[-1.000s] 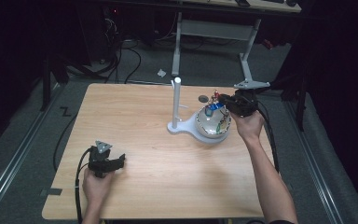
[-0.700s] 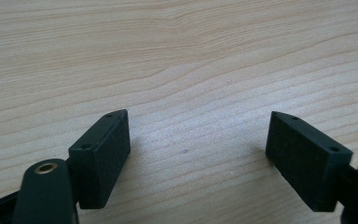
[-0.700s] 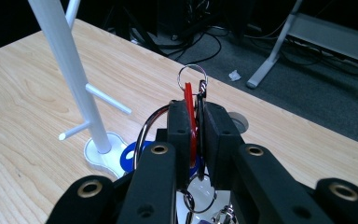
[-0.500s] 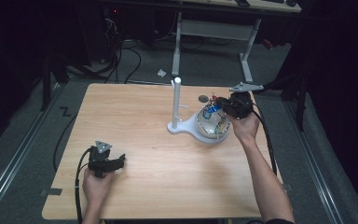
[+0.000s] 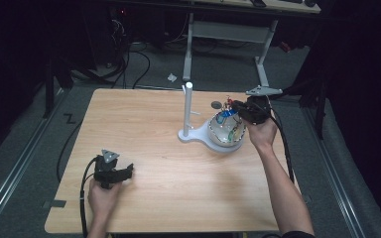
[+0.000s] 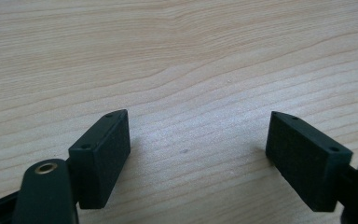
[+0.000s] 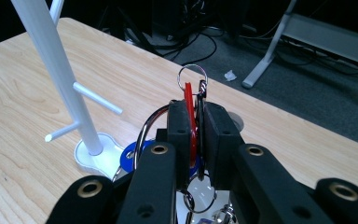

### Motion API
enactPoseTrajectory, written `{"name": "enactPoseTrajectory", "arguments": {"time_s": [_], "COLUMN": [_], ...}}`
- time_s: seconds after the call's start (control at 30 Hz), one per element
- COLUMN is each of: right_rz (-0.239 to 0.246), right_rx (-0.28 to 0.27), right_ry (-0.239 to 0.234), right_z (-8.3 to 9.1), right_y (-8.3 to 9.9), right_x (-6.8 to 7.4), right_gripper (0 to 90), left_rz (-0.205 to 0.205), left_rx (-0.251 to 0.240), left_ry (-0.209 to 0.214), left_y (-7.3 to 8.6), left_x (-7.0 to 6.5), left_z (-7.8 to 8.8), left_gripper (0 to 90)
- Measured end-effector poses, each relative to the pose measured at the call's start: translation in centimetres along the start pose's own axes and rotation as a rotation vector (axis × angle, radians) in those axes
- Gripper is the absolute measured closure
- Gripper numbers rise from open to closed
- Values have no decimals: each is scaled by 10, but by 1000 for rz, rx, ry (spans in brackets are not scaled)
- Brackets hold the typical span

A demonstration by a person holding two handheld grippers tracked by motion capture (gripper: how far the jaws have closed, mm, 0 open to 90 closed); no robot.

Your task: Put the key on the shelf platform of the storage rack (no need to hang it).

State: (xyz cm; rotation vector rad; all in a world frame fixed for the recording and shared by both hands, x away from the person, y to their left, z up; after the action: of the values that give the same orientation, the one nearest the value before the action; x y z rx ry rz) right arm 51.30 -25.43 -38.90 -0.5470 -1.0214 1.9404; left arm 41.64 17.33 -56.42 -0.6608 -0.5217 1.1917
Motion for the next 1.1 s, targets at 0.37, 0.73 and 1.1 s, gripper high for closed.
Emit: {"name": "enactPoseTrajectory", "arguments": {"time_s": [0.37,0.73,1.1], "right_rz": [-5,-6,4], "right_rx": [-3,-9,23], "right_ry": [16,22,11], "right_z": [-1,-4,-12], "right_y": [-5,-10,5], "right_x": [-5,-7,-1], "right_gripper": [825,825,824], "left_rz": [1,1,4], "left_rx": [0,0,0], "left_ry": [1,1,4], "left_y": [0,0,0], "left_x": [0,0,0], "left_z": [0,0,0], "left_gripper": [224,224,222]}}
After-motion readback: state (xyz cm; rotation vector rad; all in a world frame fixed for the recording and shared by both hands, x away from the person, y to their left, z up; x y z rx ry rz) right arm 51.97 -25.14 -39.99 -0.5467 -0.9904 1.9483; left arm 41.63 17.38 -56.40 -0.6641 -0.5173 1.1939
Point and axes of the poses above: each handheld gripper's, and its own axes: z roughly backward along the jaws, y roughly out of its underside, x roughly to its left, the point moved 5 cm from there along -z, roughly forward along the jaws, and after that the axes turned 5 degrees about -y, right-handed, at the moved point
